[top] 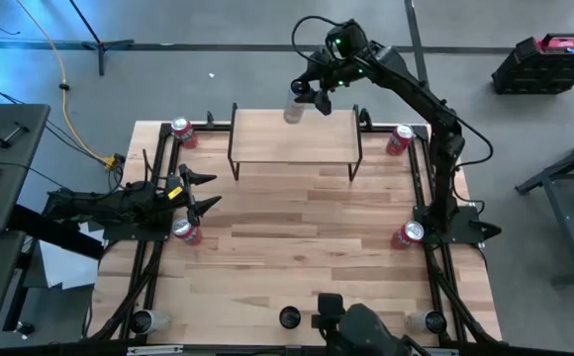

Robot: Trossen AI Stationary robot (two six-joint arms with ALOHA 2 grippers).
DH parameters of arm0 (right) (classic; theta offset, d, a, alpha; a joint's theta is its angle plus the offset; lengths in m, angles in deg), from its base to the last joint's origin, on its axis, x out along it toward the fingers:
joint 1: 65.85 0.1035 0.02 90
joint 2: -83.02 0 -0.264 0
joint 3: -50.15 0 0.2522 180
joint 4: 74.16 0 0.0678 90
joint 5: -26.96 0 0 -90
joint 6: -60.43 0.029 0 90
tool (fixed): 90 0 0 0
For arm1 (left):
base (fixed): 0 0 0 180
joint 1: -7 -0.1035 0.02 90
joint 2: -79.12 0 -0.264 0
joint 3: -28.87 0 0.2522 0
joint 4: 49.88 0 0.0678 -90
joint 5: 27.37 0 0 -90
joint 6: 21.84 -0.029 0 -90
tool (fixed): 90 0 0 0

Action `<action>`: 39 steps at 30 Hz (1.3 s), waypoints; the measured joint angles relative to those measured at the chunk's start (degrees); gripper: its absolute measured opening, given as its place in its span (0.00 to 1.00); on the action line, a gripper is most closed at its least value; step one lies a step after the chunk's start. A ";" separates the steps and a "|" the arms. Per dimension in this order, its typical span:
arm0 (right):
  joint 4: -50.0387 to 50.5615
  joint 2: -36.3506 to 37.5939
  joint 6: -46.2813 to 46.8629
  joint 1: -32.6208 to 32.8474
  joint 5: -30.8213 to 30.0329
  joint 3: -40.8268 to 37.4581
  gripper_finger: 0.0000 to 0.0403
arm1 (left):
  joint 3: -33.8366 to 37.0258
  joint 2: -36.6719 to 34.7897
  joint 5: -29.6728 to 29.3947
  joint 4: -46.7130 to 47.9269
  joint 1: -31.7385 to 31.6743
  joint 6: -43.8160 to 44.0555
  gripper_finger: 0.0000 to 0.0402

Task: Place canned beverage on shelf
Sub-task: Put the top white yellow soda can on the shelf

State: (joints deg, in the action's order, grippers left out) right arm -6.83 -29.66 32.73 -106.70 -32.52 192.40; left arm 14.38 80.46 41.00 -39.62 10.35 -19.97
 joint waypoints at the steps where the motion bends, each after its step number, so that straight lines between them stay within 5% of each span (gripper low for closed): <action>1: 0.12 -0.32 0.00 -0.08 -0.05 0.00 0.62 | 0.02 -0.01 0.02 0.03 0.02 0.00 0.78; 34: -2.74 -6.06 -0.85 -0.25 -3.61 -0.02 0.62 | 0.02 -0.01 0.01 0.04 0.02 0.02 0.78; 39: -2.62 -6.06 -0.85 -0.25 -3.69 -0.02 0.68 | 0.02 -0.02 0.01 0.03 0.01 0.00 0.78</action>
State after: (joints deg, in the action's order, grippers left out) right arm -9.45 -35.72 31.87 -106.95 -36.21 192.38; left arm 14.39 80.44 41.01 -39.59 10.36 -19.97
